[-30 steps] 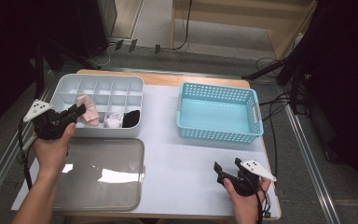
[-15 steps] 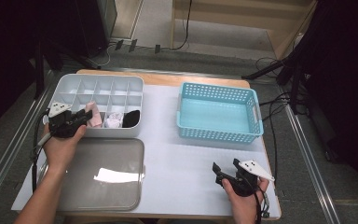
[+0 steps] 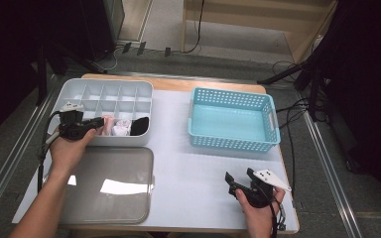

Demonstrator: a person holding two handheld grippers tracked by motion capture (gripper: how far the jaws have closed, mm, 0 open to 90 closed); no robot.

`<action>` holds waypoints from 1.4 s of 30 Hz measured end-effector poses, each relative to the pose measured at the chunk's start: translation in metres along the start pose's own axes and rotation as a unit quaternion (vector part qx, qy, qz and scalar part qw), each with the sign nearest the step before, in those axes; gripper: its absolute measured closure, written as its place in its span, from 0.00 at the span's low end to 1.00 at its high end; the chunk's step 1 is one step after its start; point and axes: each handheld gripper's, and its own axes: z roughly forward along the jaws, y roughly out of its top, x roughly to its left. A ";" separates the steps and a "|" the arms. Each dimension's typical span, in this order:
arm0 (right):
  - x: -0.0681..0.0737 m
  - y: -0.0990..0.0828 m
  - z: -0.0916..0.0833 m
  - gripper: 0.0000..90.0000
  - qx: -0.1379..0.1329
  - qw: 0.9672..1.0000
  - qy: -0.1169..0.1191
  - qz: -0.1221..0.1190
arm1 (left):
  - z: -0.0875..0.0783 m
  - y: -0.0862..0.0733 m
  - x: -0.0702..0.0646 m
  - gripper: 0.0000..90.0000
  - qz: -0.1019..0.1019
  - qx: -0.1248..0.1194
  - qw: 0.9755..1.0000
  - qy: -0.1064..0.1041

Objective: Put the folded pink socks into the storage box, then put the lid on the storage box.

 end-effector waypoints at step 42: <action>0.004 0.000 0.004 0.18 0.007 1.000 0.006 -0.002 | 0.004 0.018 0.007 0.67 0.002 0.085 0.996 -0.011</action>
